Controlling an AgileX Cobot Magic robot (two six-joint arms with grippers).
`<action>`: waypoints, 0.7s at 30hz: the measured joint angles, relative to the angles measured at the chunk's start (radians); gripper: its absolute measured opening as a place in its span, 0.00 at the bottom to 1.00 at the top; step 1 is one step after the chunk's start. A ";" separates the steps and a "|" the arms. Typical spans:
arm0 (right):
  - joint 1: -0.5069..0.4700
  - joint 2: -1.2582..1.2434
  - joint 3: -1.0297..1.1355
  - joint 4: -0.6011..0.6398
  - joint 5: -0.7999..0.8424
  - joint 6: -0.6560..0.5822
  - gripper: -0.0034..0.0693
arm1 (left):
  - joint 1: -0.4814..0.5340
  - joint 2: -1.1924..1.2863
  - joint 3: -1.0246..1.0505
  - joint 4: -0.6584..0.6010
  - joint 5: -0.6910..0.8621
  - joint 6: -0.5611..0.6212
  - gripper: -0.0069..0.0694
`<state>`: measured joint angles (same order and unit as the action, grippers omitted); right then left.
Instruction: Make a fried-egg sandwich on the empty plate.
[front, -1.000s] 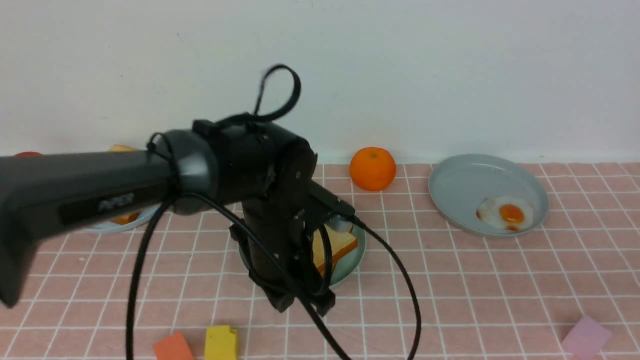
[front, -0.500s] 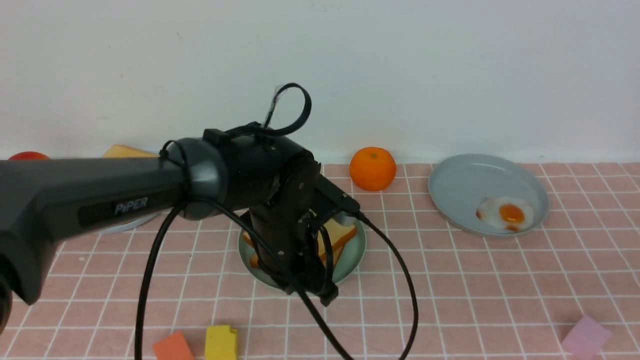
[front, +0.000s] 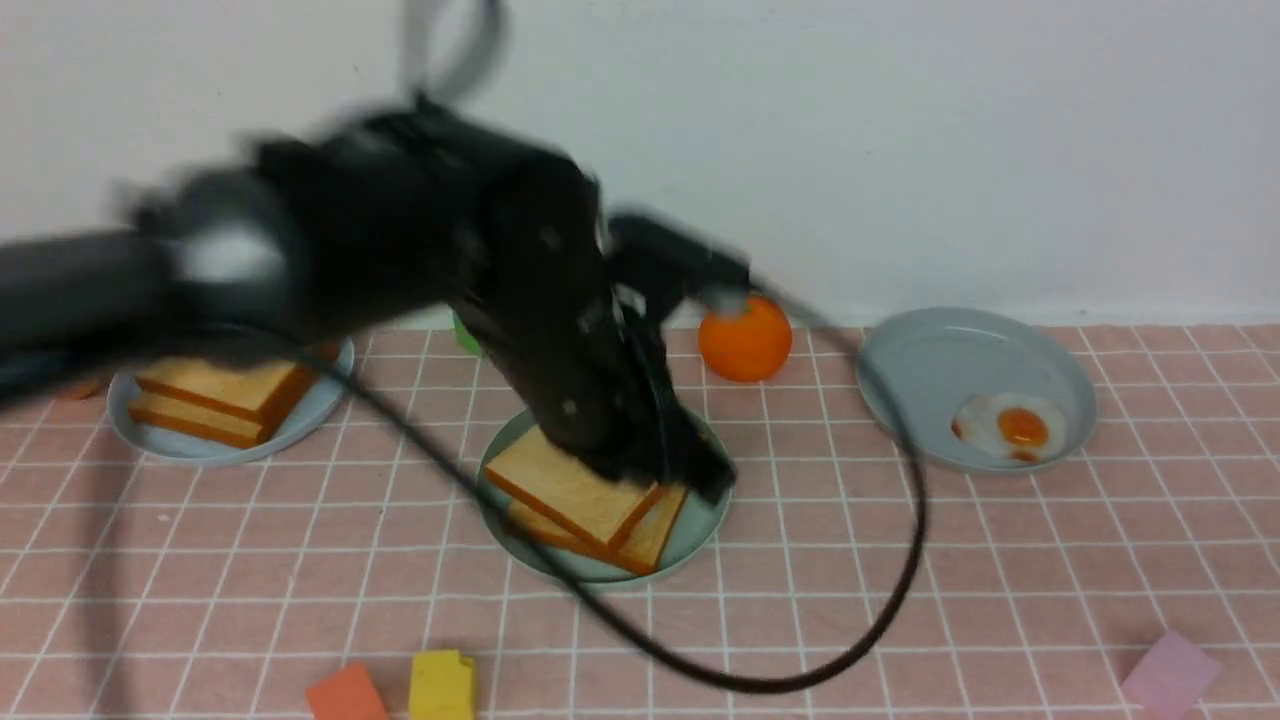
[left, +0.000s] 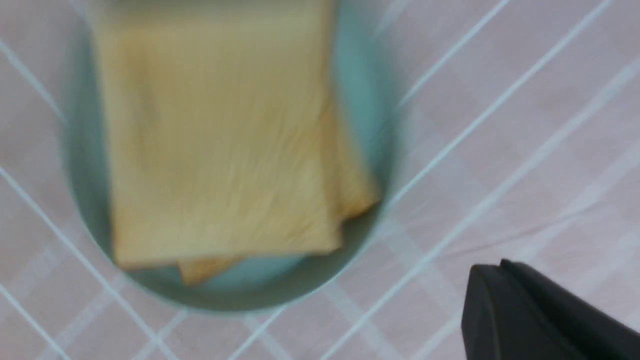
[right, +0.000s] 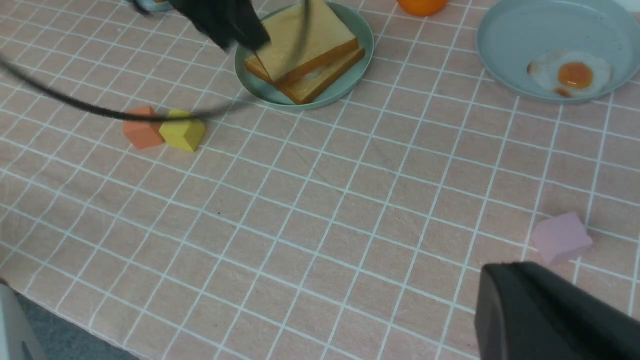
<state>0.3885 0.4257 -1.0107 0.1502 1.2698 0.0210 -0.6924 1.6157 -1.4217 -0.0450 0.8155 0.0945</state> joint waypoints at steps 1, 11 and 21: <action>0.000 0.000 0.000 0.000 0.000 0.000 0.09 | -0.004 -0.016 0.010 -0.004 -0.011 0.000 0.07; 0.000 -0.048 0.004 -0.075 0.000 0.053 0.09 | -0.087 -0.786 0.581 -0.147 -0.373 -0.008 0.07; 0.000 -0.058 0.014 -0.089 0.001 0.154 0.10 | -0.087 -1.244 1.064 -0.160 -0.711 -0.027 0.07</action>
<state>0.3885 0.3673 -0.9967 0.0608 1.2707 0.1752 -0.7790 0.3717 -0.3579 -0.2052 0.1043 0.0680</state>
